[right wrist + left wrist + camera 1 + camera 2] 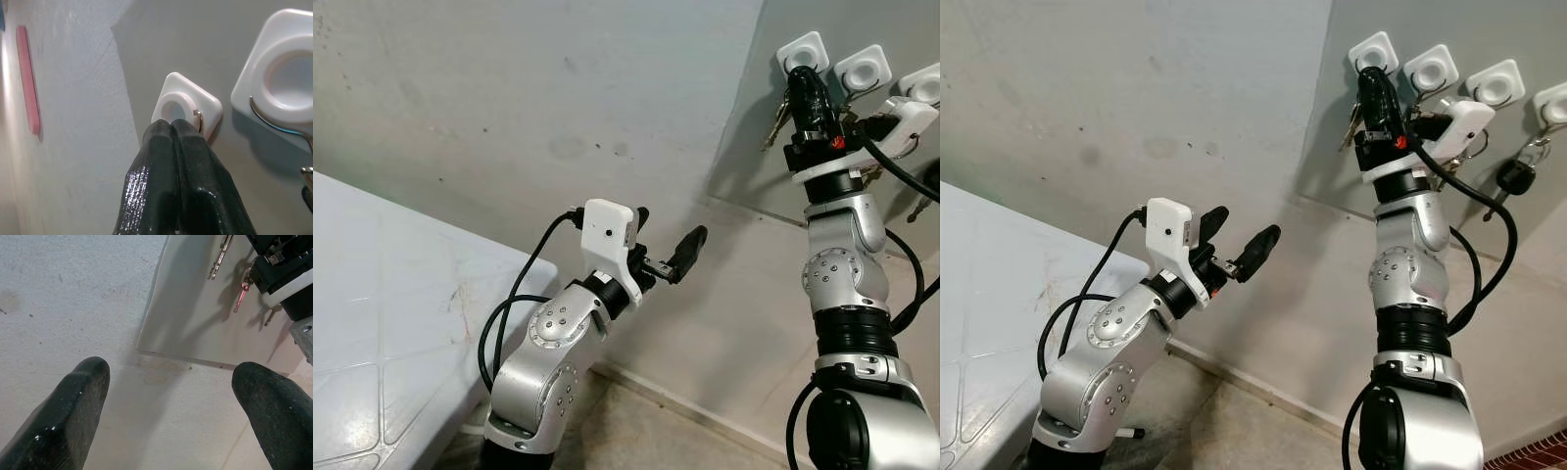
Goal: Hang keys on a hook
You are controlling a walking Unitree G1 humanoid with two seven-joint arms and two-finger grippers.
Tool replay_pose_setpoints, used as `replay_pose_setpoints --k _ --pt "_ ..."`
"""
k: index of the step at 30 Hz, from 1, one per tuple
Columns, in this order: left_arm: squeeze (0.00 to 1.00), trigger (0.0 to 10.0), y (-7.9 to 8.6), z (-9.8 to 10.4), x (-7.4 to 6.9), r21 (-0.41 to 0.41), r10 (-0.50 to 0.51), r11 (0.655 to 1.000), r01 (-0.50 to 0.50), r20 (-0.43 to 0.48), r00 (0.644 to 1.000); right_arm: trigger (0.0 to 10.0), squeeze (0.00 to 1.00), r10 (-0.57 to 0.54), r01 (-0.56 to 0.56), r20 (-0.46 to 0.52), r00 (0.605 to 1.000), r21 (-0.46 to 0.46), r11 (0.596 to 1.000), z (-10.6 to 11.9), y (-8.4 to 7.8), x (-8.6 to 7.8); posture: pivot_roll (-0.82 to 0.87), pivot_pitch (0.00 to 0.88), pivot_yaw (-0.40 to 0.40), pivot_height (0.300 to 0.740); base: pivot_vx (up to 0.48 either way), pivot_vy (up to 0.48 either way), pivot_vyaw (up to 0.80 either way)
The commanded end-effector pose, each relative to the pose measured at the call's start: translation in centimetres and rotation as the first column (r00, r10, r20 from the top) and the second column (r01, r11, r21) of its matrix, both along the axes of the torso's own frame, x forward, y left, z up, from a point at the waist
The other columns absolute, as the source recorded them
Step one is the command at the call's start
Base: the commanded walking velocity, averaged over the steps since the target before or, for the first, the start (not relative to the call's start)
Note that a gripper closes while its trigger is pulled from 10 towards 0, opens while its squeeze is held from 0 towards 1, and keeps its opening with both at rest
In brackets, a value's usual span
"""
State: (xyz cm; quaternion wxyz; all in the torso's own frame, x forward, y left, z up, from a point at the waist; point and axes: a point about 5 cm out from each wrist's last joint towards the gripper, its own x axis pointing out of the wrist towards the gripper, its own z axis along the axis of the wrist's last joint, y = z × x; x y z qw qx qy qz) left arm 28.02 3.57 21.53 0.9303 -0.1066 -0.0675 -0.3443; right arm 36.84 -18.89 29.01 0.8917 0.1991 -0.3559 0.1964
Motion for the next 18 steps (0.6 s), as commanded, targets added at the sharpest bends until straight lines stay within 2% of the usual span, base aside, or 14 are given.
replay_pose_setpoints --k 1,3,5,7,8,14,18 --pt "0.00 10.0 -0.2 0.4 -0.3 -0.011 -0.012 1.000 0.012 0.009 1.000 10.0 0.00 -0.034 0.034 -0.003 0.999 0.106 0.994 0.3 -1.4 -0.2 0.01 0.100 -0.059 0.740 0.000 0.000 0.00" --pt "0.00 10.0 -0.2 0.4 -0.3 -0.012 -0.012 1.000 0.012 0.009 1.000 10.0 0.00 -0.029 0.030 -0.010 1.000 0.124 0.992 0.1 -1.4 -0.2 0.01 0.101 -0.059 0.740 0.000 0.000 0.00" --pt "0.00 10.0 -0.2 0.4 -0.3 -0.011 -0.013 1.000 0.013 0.009 1.000 10.0 0.00 -0.011 0.016 -0.030 0.999 0.195 0.981 -0.2 -1.6 -0.2 0.01 0.099 -0.061 0.740 0.000 0.000 0.00" --pt "0.00 10.0 -0.2 0.4 -0.3 -0.012 -0.013 1.000 0.013 0.009 1.000 10.0 0.00 -0.008 0.016 -0.038 0.999 0.222 0.975 -0.4 -1.7 -0.2 0.01 0.099 -0.062 0.740 0.000 0.000 0.00" --pt "0.00 10.0 -0.2 0.4 -0.3 -0.012 -0.012 1.000 0.012 0.009 1.000 10.0 0.00 0.010 0.007 -0.060 0.998 0.278 0.960 -1.1 -1.7 -0.3 0.01 0.099 -0.062 0.740 0.000 0.000 0.00" --pt "0.00 10.0 -0.2 0.3 -0.4 -0.012 -0.011 1.000 0.011 0.008 1.000 10.0 0.00 0.036 0.001 -0.103 0.994 0.342 0.940 -2.4 -1.2 -0.4 0.01 0.096 -0.065 0.740 0.000 0.000 0.00" --pt "0.00 10.0 -0.2 0.4 -0.4 -0.014 -0.011 1.000 0.011 0.010 1.000 10.0 0.00 0.039 0.012 -0.126 0.991 0.384 0.923 -3.0 -1.5 -0.6 0.02 0.089 -0.067 0.740 0.000 0.000 0.00"
